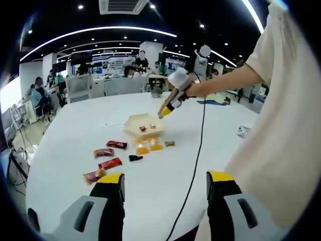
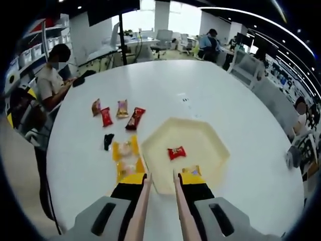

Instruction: Place the target food into the container with the food tongs after gripping and lifting it, then release it inside without dropping or visibly crushing the food.

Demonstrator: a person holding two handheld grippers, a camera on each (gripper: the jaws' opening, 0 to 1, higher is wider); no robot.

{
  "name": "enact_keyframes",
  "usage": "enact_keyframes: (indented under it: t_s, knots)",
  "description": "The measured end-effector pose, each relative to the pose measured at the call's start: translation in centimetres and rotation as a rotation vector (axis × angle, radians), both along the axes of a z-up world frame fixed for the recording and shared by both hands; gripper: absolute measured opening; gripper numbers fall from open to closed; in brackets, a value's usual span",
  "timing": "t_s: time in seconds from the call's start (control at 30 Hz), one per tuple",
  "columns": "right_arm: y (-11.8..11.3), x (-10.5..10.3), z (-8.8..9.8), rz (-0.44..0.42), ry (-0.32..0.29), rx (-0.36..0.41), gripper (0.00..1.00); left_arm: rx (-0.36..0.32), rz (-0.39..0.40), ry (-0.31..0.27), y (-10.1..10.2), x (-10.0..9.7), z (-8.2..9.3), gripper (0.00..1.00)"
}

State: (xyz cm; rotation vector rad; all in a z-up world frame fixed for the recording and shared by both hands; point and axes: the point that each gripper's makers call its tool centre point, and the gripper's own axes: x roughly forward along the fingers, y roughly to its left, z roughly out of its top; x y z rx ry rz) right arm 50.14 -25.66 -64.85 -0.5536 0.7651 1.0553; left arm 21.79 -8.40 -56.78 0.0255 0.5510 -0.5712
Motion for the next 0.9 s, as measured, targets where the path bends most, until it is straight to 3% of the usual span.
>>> enact_keyframes:
  t_s: [0.4, 0.9]
  knots:
    - [0.0, -2.7, -2.4, 0.018, 0.063, -0.023, 0.25, -0.028, 0.011, 0.013, -0.1, -0.2, -0.1, 0.73]
    - [0.1, -5.9, -5.2, 0.055, 0.121, -0.067, 0.25, -0.037, 0.026, 0.015, 0.1, -0.5, -0.1, 0.72]
